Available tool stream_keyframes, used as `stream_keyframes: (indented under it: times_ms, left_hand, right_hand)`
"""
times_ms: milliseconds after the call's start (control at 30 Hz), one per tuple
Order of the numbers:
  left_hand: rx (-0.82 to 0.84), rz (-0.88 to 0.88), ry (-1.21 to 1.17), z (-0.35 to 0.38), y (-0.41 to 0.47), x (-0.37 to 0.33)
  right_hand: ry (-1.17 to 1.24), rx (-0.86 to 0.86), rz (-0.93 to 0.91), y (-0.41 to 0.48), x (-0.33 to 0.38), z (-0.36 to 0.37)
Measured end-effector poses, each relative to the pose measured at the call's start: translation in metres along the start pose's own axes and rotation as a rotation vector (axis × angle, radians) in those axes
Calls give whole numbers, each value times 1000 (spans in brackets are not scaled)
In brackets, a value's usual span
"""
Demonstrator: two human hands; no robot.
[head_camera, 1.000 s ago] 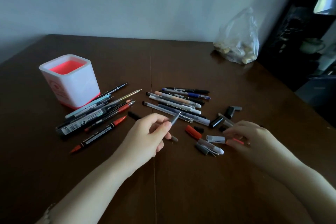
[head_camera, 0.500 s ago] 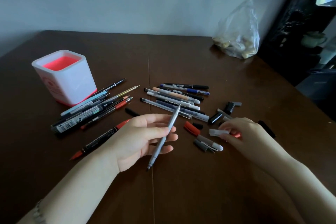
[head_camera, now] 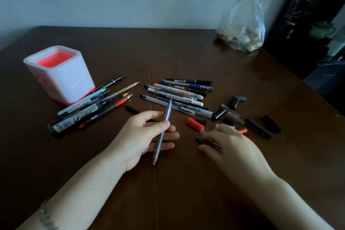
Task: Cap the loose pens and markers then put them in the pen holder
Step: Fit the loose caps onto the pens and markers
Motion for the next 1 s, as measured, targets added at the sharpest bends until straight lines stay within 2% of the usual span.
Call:
stream_keyframes:
  times_ms: [167, 233, 367, 467, 567, 633, 767, 900, 1000]
  left_hand:
    - [-3, -58, -207, -4, 8, 8]
    - [-9, -61, -276, -5, 11, 9]
    - [-44, -19, -372, -11, 12, 5]
    - [-64, 40, -367, -17, 10, -3]
    - [-16, 48, -255, -17, 8, -7]
    - [65, 39, -146, -11, 6, -6]
    - [207, 39, -50, 4, 4, -2]
    - [226, 38, -10, 8, 6, 1]
    - [225, 52, 10, 8, 5, 1]
  right_hand:
    - [-47, -3, 38, 12, 4, 7]
    - [48, -18, 47, 14, 4, 5]
    - [573, -182, 153, 19, -2, -11]
    - [938, -220, 175, 34, 4, -18]
    - [1258, -314, 215, 55, 1, -22]
    - [1384, -350, 260, 65, -3, -16]
    - [1462, -351, 309, 67, -10, 1]
    - [1328, -442, 242, 61, -14, -6]
    - [1239, -380, 179, 61, -7, -7]
Point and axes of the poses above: each hand's wrist, its own y-axis towards the middle knuckle, its own z-axis out of the palm, x = y × z, the point moved 8 cm from there along y, towards the middle knuckle, and after that the axes turned 10 degrees about y, right-handed, at the moved point
